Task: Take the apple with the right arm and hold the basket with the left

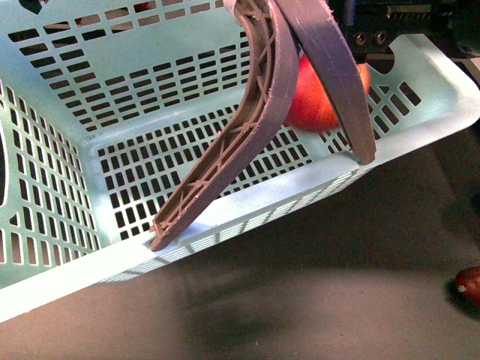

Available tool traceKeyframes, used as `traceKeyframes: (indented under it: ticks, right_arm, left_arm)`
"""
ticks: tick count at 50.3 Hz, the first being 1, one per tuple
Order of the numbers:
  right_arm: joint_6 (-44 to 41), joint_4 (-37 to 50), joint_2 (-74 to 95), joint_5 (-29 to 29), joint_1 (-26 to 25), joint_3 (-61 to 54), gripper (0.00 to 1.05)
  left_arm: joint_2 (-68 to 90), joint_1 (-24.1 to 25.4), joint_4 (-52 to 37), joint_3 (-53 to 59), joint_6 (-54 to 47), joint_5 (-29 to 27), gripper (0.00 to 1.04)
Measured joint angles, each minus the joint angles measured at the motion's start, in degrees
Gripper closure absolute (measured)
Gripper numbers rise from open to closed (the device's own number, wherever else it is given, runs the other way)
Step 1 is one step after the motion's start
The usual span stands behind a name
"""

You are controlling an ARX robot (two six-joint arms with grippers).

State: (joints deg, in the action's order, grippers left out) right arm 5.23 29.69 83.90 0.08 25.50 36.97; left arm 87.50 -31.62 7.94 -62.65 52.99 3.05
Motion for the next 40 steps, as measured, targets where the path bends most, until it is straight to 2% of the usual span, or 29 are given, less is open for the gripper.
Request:
traceKeyframes:
  ticks: [7,15,21,24,27,40]
  right_arm:
    - [-0.42,-0.92,-4.11,3.93,-3.48,-0.17,0.09]
    - [-2.82,-4.72,-16.22,13.62,-11.3,-4.15,0.09]
    - [-2.97,-8.2,-21.81,17.77,-15.3,-8.15,0.09]
    - [-3.67,1.14,-23.21,10.97,-17.42,-12.37,0.2]
    - [-4.09,7.1,-24.61,7.37,-18.1,-15.78,0.3]
    - [-4.83,9.11,-31.04,4.85,-20.31,-23.5,0.67]
  left_arm:
    - [0.33,0.0,0.0,0.0,-0.15,-0.09,0.89]
    - [0.35,0.11,0.0,0.0,-0.66,-0.7,0.89]
    - [0.35,0.11,0.0,0.0,-0.42,0.2,0.89]
    - [0.35,0.07,0.0,0.0,-0.26,0.13,0.89]
    - [0.35,-0.07,0.0,0.0,-0.44,0.0,0.89]
    - [0.37,0.0,0.0,0.0,-0.46,-0.37,0.89]
